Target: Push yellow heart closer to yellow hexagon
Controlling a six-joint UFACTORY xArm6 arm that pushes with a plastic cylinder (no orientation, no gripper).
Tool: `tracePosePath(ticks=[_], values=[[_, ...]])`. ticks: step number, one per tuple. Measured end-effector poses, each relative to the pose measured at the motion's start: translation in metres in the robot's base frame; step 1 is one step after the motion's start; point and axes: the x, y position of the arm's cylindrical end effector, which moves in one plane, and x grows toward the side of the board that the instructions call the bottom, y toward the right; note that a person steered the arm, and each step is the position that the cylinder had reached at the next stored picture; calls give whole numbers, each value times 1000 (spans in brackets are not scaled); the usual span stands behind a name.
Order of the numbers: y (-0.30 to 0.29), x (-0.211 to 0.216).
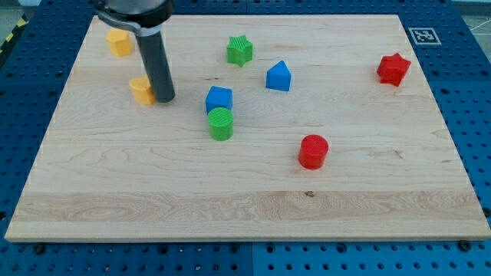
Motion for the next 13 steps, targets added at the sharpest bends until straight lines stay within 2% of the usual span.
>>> tracePosePath(ticks=[1, 3, 5, 6, 7, 8, 9, 10, 13], values=[[0, 0], [-35, -3], [-30, 0], [-35, 58], [-72, 63], [-75, 63], [-68, 20], [-67, -1], [-67, -26]])
